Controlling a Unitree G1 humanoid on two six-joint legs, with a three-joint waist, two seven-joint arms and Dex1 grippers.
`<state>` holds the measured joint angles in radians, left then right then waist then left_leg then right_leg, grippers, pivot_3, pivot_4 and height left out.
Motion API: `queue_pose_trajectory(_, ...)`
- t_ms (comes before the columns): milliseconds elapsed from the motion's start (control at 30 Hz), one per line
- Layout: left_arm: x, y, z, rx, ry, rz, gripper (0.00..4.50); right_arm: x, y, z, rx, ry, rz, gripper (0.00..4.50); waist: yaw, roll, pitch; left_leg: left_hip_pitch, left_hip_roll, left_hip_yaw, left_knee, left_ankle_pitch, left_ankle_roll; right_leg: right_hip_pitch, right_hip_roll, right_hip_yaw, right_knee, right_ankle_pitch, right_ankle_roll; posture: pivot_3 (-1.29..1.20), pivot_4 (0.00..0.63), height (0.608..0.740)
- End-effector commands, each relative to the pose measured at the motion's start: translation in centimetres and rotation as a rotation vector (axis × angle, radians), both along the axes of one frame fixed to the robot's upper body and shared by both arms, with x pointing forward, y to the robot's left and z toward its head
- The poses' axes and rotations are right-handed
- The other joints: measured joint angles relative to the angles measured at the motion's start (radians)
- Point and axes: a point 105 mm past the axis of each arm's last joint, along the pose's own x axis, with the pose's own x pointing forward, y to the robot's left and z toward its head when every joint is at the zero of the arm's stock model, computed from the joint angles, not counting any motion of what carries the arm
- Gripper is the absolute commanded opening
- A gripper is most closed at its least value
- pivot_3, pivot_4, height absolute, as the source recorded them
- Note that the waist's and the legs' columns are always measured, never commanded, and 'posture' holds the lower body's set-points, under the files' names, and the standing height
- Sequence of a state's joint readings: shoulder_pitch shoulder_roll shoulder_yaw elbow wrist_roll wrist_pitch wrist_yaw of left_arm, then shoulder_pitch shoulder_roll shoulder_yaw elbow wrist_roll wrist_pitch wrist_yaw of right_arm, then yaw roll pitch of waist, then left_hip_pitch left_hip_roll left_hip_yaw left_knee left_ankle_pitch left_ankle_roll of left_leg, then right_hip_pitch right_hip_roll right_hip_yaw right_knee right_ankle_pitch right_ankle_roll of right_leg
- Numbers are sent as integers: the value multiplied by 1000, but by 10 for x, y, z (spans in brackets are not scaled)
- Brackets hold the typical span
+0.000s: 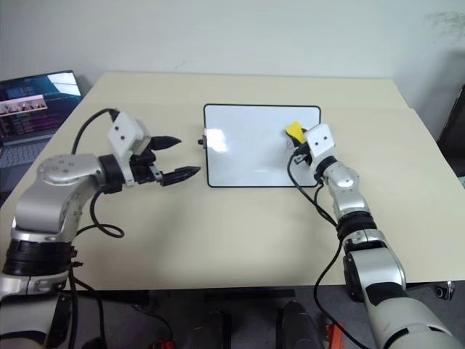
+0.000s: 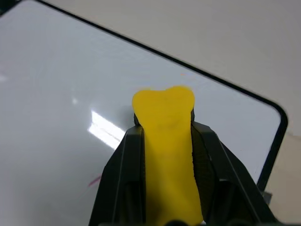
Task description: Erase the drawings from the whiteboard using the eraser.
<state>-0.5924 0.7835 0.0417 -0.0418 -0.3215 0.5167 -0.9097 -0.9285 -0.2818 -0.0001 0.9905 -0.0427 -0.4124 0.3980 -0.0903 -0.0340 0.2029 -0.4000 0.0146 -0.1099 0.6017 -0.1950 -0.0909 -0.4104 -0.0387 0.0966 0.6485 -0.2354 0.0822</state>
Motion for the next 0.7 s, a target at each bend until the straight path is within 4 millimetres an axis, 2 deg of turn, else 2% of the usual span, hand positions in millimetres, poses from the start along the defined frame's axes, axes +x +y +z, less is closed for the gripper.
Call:
queue_pose_trajectory(33, -5, 1, 16, 13, -61, -4, 4500, 5, 1, 11, -45, -48, -30, 973, -1, 0, 0, 0, 0, 0, 0, 0, 0, 0, 0, 0, 0, 0, 0, 0, 150, 740)
queue_pose_trajectory(233, -7, 3, 17, 16, -64, 2, 4500, 9, 3, -13, -133, 33, -48, 973, -10, 0, 0, 2, 0, 0, 2, 0, 0, 2, 0, 0, 1, 0, 0, 0, 150, 740)
queue_pose_trajectory(333, -7, 4, 17, 18, -65, 5, 4500, 0, 20, -38, -165, 110, 49, 973, -15, -1, -1, 5, 0, 0, 3, 0, 0, 6, 0, 0, 1, 0, 0, 0, 150, 740)
queue_pose_trajectory(533, -7, 5, 19, 22, -67, 7, 4500, -21, 45, -76, -251, 227, 227, 973, -31, -3, -3, 7, 0, 0, 5, 0, 0, 8, 1, 1, 2, 1, 3, 0, 150, 740)
queue_pose_trajectory(600, -6, 5, 20, 23, -69, 6, 4500, -25, 47, -82, -243, 249, 249, 973, -35, -4, -3, 8, 0, 0, 5, 0, 0, 8, 1, 1, 3, 1, 5, 0, 150, 740)
queue_pose_trajectory(700, -5, 4, 20, 24, -71, 5, 4500, -20, 39, -75, -201, 238, 196, 973, -41, -4, -3, 9, 0, 0, 7, 0, 0, 8, 1, 2, 7, 0, 5, 0, 150, 740)
